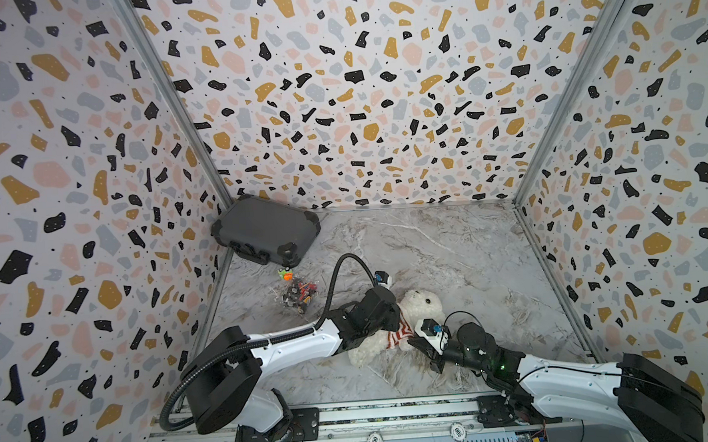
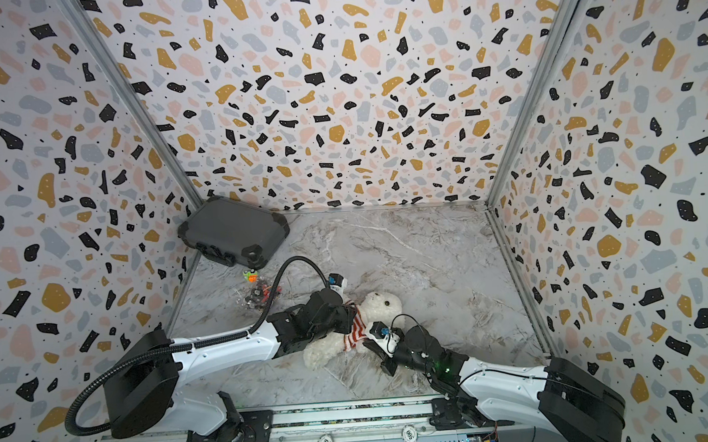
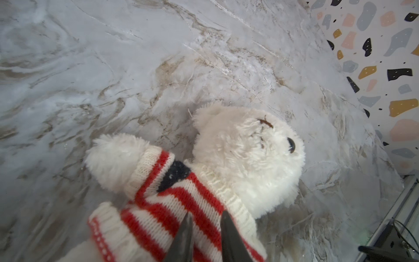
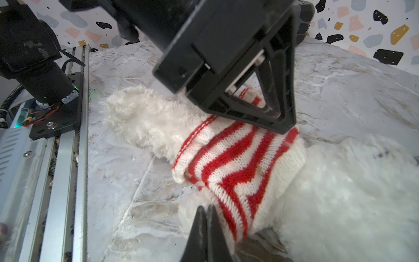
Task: Dress the teddy bear
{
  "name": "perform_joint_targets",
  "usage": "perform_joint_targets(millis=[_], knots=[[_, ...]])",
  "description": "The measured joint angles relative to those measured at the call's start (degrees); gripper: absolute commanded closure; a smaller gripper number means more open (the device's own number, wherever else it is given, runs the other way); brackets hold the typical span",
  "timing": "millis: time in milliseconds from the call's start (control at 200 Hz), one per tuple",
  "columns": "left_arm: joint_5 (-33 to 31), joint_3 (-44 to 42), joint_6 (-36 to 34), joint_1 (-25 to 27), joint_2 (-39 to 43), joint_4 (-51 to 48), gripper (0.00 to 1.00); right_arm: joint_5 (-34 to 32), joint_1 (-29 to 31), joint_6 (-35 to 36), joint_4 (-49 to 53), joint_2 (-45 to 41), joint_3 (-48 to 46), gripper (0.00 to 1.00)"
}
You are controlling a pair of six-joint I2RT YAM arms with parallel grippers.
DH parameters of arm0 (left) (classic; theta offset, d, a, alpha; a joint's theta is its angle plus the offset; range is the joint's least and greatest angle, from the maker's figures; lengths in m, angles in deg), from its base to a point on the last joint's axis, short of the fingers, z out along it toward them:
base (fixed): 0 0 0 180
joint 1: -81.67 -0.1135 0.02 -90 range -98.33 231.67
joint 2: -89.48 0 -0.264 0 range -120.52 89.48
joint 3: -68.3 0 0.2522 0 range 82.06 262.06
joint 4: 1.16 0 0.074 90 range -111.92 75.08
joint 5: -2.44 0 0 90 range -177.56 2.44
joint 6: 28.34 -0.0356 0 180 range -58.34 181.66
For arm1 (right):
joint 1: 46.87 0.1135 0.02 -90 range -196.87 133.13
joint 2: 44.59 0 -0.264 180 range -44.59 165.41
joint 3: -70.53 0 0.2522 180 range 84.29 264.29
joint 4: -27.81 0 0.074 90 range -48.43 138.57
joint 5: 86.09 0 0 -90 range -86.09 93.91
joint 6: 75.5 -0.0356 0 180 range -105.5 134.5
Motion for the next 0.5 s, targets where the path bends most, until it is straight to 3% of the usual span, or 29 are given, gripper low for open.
perform_joint_targets(millis=[260, 410, 501], knots=[[-2.8, -8.2, 2.2, 2.1, 5.9, 0.8, 0.77, -1.0, -0.1, -0.2, -0.2, 0.5, 0.0, 1.0], [-5.0, -13.9, 5.8, 4.5, 9.5, 3.8, 0.78, -1.3, -1.5, -0.3, -0.2, 2.8, 0.6, 0.85], [-6.3, -16.2, 7.9, 5.4, 11.1, 5.2, 0.78, -1.2, -4.1, -1.8, 0.0, 4.4, 2.2, 0.7]])
